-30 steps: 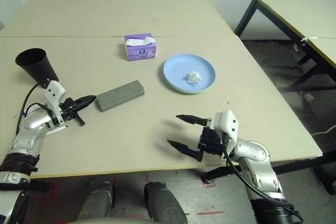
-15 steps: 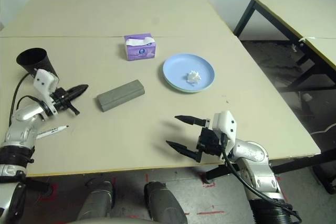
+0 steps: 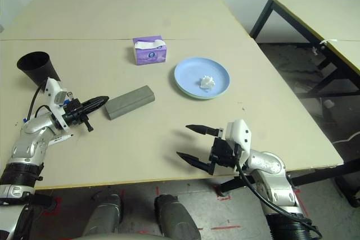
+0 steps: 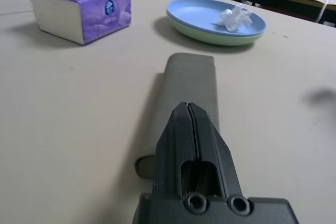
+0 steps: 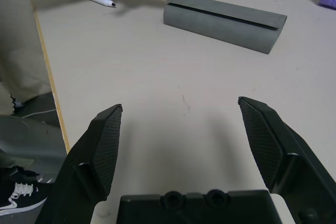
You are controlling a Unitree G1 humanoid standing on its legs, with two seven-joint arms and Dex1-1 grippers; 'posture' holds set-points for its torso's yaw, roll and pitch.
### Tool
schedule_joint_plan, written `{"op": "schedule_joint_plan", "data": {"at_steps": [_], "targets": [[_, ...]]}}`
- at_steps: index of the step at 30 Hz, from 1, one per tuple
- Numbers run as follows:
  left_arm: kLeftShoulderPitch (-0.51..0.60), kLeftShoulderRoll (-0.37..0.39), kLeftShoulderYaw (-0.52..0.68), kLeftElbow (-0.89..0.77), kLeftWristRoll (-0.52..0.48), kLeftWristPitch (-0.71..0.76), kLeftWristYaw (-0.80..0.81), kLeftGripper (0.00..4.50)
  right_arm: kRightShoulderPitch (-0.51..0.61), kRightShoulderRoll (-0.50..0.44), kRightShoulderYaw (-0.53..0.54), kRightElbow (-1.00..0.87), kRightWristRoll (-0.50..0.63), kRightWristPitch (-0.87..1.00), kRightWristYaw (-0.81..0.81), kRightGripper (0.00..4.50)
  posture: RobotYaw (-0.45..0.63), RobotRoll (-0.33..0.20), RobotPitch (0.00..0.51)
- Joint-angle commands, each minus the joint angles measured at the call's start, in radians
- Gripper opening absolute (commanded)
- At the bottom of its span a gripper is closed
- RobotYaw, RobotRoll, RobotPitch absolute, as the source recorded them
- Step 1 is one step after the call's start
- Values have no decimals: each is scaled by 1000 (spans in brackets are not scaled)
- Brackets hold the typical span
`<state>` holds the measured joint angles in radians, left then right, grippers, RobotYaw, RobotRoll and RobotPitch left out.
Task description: Organize and tidy the items on the table.
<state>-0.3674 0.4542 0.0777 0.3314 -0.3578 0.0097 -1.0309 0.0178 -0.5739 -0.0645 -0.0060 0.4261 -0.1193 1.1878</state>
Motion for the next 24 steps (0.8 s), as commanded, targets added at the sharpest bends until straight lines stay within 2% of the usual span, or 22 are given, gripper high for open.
{"op": "schedule_joint_plan", "data": {"at_steps": [1,15,24], "targets": [[18,10,-22,-15,14,14,-9,22,3,-8,6,8,-4,-8,4,4500,-92,0,127],[14,66,-82,-30,120,44,42,22,-2,-2,15,-14,0,2,-2,4500,-94,0,123],[19,75,-86,-58,118,56,41,22,-6,-1,26,-16,-2,3,-1,4500,-92,0,125]]}}
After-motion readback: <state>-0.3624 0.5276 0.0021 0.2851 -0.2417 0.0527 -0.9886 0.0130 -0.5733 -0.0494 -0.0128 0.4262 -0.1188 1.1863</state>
